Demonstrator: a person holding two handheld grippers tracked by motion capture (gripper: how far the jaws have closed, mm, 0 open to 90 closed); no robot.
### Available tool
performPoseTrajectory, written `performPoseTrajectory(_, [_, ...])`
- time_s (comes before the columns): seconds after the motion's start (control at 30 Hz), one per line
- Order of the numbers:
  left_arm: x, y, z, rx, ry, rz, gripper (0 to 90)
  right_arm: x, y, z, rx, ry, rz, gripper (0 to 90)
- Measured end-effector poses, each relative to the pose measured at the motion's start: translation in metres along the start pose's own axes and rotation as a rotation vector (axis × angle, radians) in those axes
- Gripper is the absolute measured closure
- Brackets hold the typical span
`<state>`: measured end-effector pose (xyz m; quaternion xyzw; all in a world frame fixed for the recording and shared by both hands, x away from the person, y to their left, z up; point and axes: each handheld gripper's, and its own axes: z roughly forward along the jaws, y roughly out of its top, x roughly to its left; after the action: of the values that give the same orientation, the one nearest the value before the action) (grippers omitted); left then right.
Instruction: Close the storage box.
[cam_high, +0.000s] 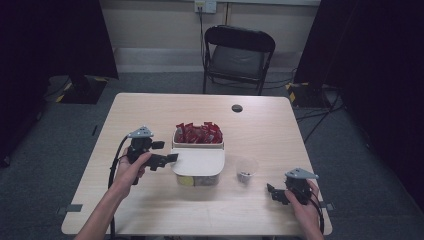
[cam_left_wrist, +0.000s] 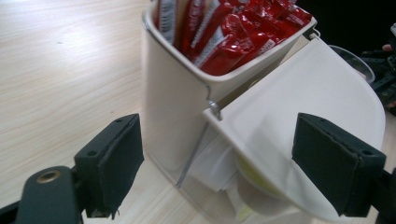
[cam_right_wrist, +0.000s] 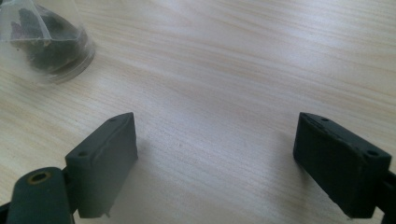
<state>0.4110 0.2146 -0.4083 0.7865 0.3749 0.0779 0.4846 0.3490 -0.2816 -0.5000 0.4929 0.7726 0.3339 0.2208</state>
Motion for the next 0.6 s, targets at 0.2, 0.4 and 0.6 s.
performPoseTrajectory(0.2, [0.011,-0.008,-0.02,-0.005,0.054,-0.015,16.3,0.0,0.0,0.0,0.001,0.001,-0.001,12.8])
performPoseTrajectory(0.4, [0.023,-0.024,-0.031,0.009,0.118,-0.023,16.4,0.0,0.0,0.0,0.001,0.001,-0.001,12.8])
performPoseTrajectory(0.6, [0.036,-0.045,-0.036,0.041,0.166,-0.05,16.3,0.0,0.0,0.0,0.001,0.001,-0.001,12.8])
